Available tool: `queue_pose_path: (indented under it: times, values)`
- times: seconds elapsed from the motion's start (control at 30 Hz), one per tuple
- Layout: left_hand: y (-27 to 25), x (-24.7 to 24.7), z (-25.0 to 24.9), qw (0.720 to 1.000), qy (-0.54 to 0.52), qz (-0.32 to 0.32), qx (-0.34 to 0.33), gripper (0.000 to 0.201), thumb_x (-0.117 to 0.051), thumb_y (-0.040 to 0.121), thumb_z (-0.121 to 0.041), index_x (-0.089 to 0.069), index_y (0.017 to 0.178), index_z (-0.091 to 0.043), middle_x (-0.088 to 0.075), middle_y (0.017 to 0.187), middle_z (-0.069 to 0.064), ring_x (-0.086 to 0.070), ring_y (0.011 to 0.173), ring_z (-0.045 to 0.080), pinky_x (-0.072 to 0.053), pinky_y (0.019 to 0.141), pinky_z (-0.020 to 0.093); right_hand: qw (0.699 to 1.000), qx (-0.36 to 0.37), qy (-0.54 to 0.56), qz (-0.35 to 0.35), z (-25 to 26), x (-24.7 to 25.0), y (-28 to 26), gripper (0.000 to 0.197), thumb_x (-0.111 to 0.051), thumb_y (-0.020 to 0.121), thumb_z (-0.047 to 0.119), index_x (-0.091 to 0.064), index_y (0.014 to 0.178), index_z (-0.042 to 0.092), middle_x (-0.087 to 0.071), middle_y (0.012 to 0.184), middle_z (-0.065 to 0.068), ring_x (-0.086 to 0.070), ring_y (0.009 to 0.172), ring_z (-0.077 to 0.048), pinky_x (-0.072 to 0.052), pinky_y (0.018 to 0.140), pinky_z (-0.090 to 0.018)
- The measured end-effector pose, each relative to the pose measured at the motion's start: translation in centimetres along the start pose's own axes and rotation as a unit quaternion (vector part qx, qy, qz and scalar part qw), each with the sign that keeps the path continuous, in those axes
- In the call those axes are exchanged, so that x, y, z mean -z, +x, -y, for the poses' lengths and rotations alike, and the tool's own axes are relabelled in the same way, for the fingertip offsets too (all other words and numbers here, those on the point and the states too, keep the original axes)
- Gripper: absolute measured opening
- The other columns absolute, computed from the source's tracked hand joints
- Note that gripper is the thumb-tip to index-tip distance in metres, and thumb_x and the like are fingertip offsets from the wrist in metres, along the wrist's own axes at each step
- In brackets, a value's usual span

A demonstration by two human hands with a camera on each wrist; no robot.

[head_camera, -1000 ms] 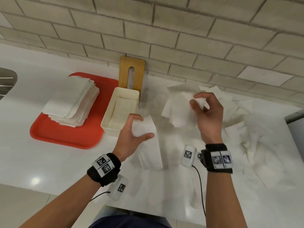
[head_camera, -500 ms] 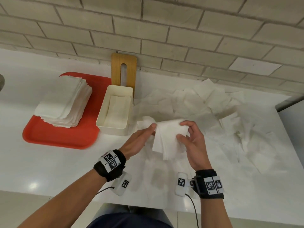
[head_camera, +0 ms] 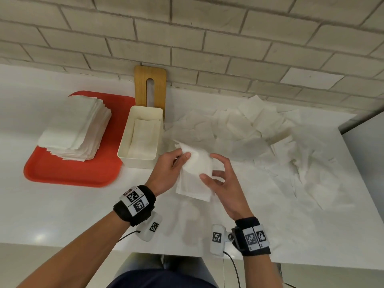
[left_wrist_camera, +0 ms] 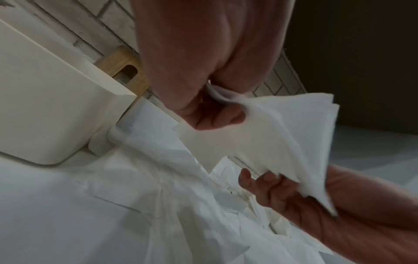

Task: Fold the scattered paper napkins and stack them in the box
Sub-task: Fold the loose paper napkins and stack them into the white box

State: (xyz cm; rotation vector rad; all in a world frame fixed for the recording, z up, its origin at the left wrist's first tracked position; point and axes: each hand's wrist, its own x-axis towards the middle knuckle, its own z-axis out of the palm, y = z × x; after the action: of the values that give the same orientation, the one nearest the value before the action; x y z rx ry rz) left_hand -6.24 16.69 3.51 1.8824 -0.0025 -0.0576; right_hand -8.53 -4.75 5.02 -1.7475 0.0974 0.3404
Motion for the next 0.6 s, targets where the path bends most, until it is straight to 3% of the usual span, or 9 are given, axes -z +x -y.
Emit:
queue_pose_path:
  times: [0.03,0.1,0.2,0.27,0.3,0.37,0.43,0.5,0.6]
  values:
    - [0.0,0.1,-0.2,1.0,0.002,-0.021,-0.002,0.045,-0.053,0.112,-0.04,-0.057,0.085,-0.004,-0.058,0.075,0.02,-0.052,0.065,0.029,-0.046,0.063,0.045,0.998,0.03,-0.045,-0.027,0.4,-0.3,-0.5,0.064,-0.088,0.088,0.044,-0.053,0.141,0.055,-0.062,0.133,-0.002,-0.072,0.102,-0.019,-0.06,0.087,-0.028]
    - [0.0,0.6,-0.5,0.999,0.001,-0.049,0.009,0.042,-0.051,0.112,-0.041,-0.056,0.084,-0.011,-0.052,0.071,0.014,-0.048,0.059,0.023,-0.044,0.056,0.044,0.977,0.13,-0.162,-0.054,1.5,-1.2,-1.5,0.069,-0.087,0.08,0.059,-0.054,0.139,0.052,-0.049,0.139,0.011,-0.063,0.116,-0.006,-0.053,0.097,-0.019]
    - [-0.1,1.4,-0.8,0.998,-0.02,-0.064,0.012,0.027,-0.052,0.112,-0.041,-0.067,0.099,-0.024,-0.062,0.076,-0.003,-0.055,0.058,0.02,-0.048,0.05,0.041,0.933,0.232,-0.276,0.006,2.7,-3.4,-2.3,0.082,-0.087,0.074,0.07,-0.052,0.141,0.039,-0.041,0.146,0.019,-0.046,0.14,-0.004,-0.044,0.111,-0.023]
    - [-0.2,2.0,-0.8,0.996,-0.043,-0.069,0.02,0.029,-0.055,0.11,-0.045,-0.072,0.124,-0.026,-0.074,0.097,0.0,-0.069,0.081,0.025,-0.058,0.067,0.044,0.94,0.225,-0.253,0.032,2.9,-5.4,-2.0,0.077,-0.09,0.079,0.058,-0.051,0.14,0.032,-0.045,0.147,0.019,-0.048,0.141,-0.004,-0.049,0.111,-0.029]
    - [-0.2,2.3,-0.8,0.995,-0.058,-0.072,0.025,0.035,-0.055,0.108,-0.047,-0.071,0.131,-0.026,-0.076,0.108,-0.001,-0.072,0.094,0.02,-0.06,0.079,0.04,0.952,0.212,-0.218,0.036,3.0,-6.3,-1.8,0.072,-0.09,0.083,0.05,-0.051,0.139,0.029,-0.049,0.146,0.019,-0.052,0.139,-0.005,-0.052,0.11,-0.032]
    - [-0.1,3.1,-1.0,0.993,-0.088,-0.07,0.028,0.04,-0.053,0.108,-0.049,-0.069,0.137,-0.026,-0.075,0.126,-0.011,-0.069,0.116,0.009,-0.056,0.1,0.033,0.975,0.175,-0.131,0.031,3.0,-8.0,-1.5,0.059,-0.088,0.088,0.037,-0.051,0.133,0.027,-0.058,0.144,0.019,-0.062,0.131,-0.008,-0.057,0.105,-0.036]
    - [-0.2,4.1,-1.3,0.993,-0.097,-0.068,0.014,0.04,-0.047,0.112,-0.046,-0.068,0.139,-0.024,-0.071,0.135,-0.015,-0.064,0.129,0.005,-0.049,0.11,0.029,0.988,0.141,-0.056,0.018,3.3,-9.7,-1.5,0.047,-0.083,0.094,0.033,-0.052,0.129,0.027,-0.063,0.14,0.018,-0.068,0.126,-0.011,-0.058,0.101,-0.037]
    - [-0.4,5.3,-1.5,0.994,-0.088,-0.069,-0.015,0.038,-0.041,0.115,-0.037,-0.067,0.139,-0.023,-0.07,0.134,-0.019,-0.06,0.13,0.0,-0.045,0.109,0.023,0.994,0.108,0.001,-0.016,4.3,-11.1,-1.7,0.04,-0.075,0.099,0.037,-0.051,0.13,0.026,-0.067,0.132,0.017,-0.067,0.125,-0.011,-0.055,0.102,-0.038]
    - [-0.2,7.7,-2.2,0.994,-0.081,-0.059,-0.051,0.031,-0.042,0.116,-0.026,-0.066,0.137,-0.024,-0.071,0.102,-0.021,-0.061,0.094,-0.005,-0.044,0.087,0.016,0.993,0.076,0.088,-0.032,6.6,-13.0,-1.3,0.041,-0.07,0.105,0.023,-0.044,0.137,0.028,-0.076,0.117,0.013,-0.075,0.107,-0.013,-0.061,0.088,-0.038]
